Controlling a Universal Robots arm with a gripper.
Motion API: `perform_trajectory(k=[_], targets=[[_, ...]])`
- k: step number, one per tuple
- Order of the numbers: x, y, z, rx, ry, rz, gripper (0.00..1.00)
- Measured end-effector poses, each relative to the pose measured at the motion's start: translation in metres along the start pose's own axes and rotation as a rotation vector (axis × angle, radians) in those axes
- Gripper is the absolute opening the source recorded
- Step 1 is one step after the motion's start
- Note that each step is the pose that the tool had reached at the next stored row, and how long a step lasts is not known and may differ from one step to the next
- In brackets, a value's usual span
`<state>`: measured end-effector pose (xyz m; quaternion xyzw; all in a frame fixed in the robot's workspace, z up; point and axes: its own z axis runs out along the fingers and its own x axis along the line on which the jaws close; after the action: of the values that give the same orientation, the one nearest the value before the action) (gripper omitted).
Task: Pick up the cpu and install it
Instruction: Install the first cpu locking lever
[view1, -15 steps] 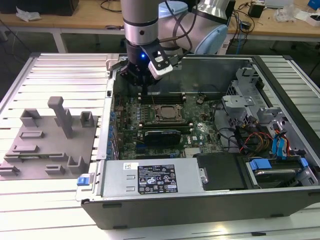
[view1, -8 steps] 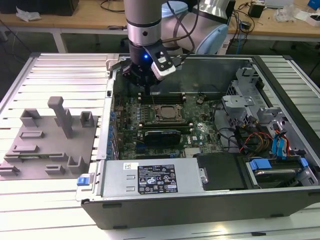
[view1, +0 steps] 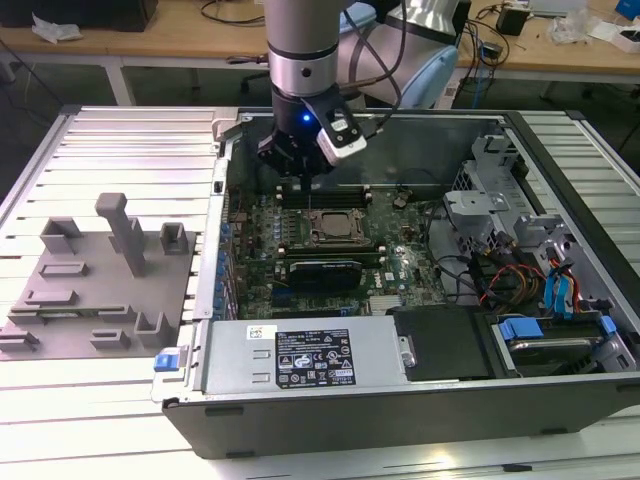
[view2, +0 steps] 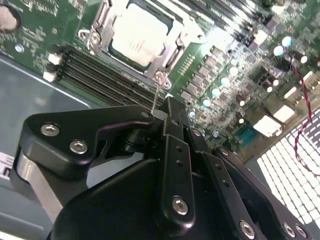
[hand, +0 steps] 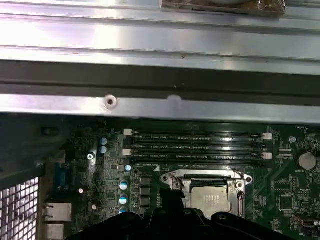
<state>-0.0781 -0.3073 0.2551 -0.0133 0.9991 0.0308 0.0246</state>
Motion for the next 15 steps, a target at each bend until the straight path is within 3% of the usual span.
perform_trajectory(k=[2,6,10,15], targets=[[-0.0035,-0.0017,0.0004,-0.0001,-0.0001,0.0,0.11],[-0.0037,-0.0027,0.0002,0.0002,0.0002,0.0,0.11],[-0.0034,-0.01,-0.0001,0.0,0.0,0.0,0.11],[0.0036,-0.0103,0.0004,0.0002,0.0001,0.0,0.11]])
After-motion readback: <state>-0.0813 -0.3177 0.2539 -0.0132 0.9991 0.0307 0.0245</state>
